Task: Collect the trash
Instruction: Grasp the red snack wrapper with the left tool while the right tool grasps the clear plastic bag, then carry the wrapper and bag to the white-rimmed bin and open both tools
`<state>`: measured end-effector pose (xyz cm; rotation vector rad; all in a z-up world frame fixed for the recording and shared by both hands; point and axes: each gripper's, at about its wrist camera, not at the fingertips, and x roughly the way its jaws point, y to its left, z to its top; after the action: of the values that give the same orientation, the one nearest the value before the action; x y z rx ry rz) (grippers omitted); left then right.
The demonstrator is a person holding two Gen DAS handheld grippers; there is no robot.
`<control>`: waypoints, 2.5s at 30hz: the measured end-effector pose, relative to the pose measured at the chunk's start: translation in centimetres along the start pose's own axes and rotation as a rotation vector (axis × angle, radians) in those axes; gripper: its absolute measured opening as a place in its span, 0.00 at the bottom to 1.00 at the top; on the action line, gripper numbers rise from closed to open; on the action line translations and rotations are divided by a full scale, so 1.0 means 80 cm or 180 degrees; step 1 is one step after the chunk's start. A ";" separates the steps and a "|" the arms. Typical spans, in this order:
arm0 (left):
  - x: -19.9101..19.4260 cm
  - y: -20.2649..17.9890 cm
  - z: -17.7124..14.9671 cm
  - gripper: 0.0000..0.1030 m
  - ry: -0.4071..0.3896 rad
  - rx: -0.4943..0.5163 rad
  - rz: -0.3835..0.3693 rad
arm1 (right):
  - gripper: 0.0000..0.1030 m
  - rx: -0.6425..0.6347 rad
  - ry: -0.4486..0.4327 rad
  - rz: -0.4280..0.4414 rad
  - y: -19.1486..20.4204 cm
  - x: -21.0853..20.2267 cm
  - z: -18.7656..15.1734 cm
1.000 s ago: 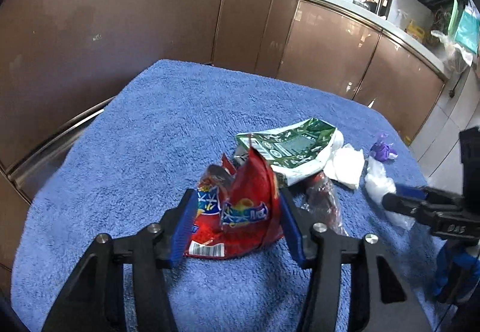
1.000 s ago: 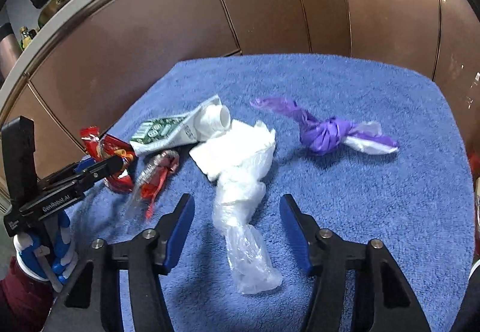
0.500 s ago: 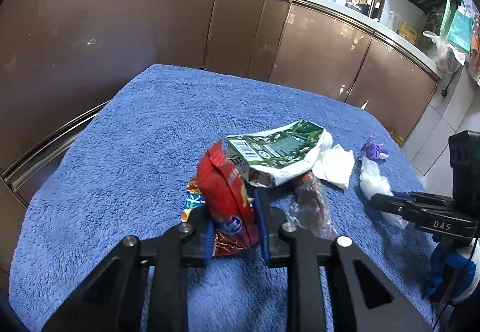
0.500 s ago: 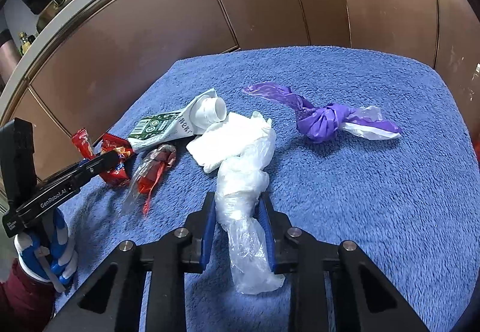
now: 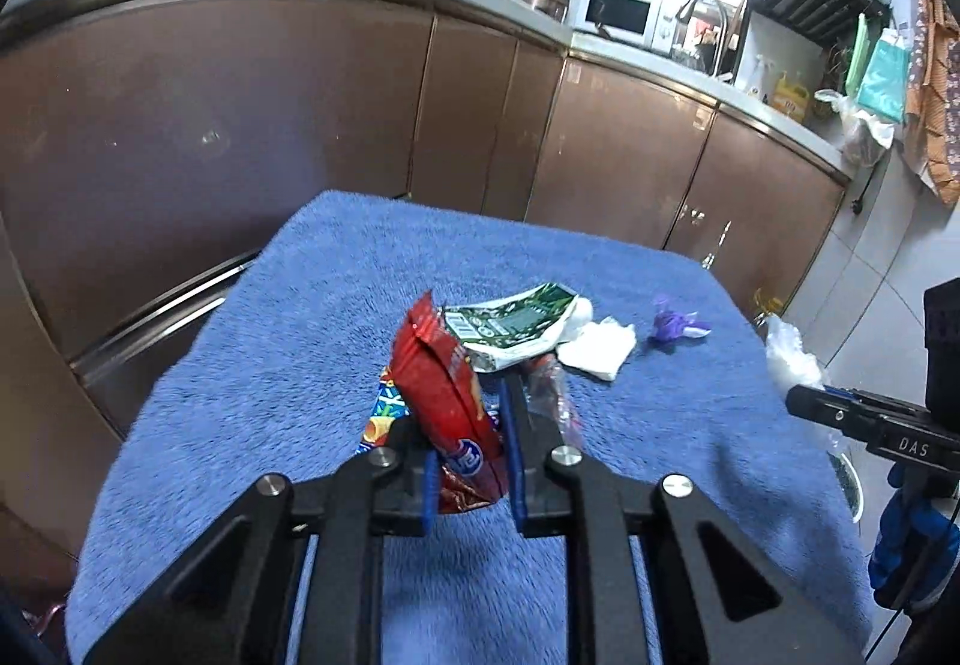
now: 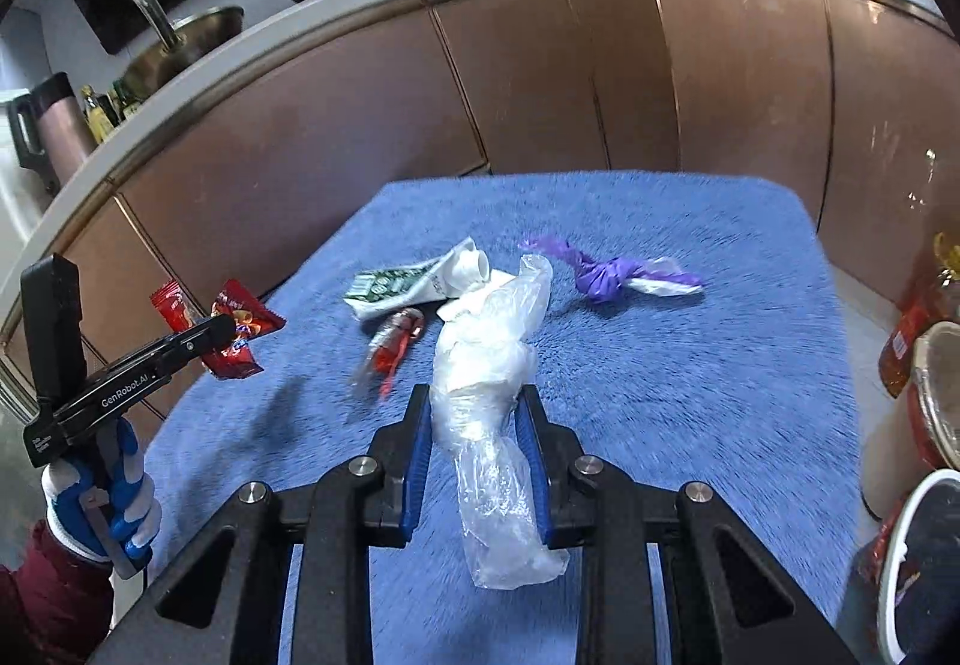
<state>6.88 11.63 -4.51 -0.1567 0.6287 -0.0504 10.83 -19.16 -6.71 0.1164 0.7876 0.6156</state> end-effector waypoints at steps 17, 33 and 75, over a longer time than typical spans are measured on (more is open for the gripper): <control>-0.163 -0.051 0.014 0.16 -0.0654 0.0229 -0.0139 | 0.25 -0.0127 -0.0719 -0.0075 0.052 -0.151 -0.025; -0.132 -0.209 0.050 0.16 -0.0514 0.0780 -0.0810 | 0.25 0.0419 -0.1088 -0.0489 -0.039 -0.220 -0.058; 0.259 -0.773 -0.104 0.33 0.1554 0.1953 -0.2231 | 0.45 0.2140 -0.0477 -0.2360 -0.397 -0.202 -0.225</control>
<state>18.76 -52.45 -13.23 0.2465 0.9899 -0.9721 4.66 -56.50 -19.52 0.4545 0.7962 -0.3721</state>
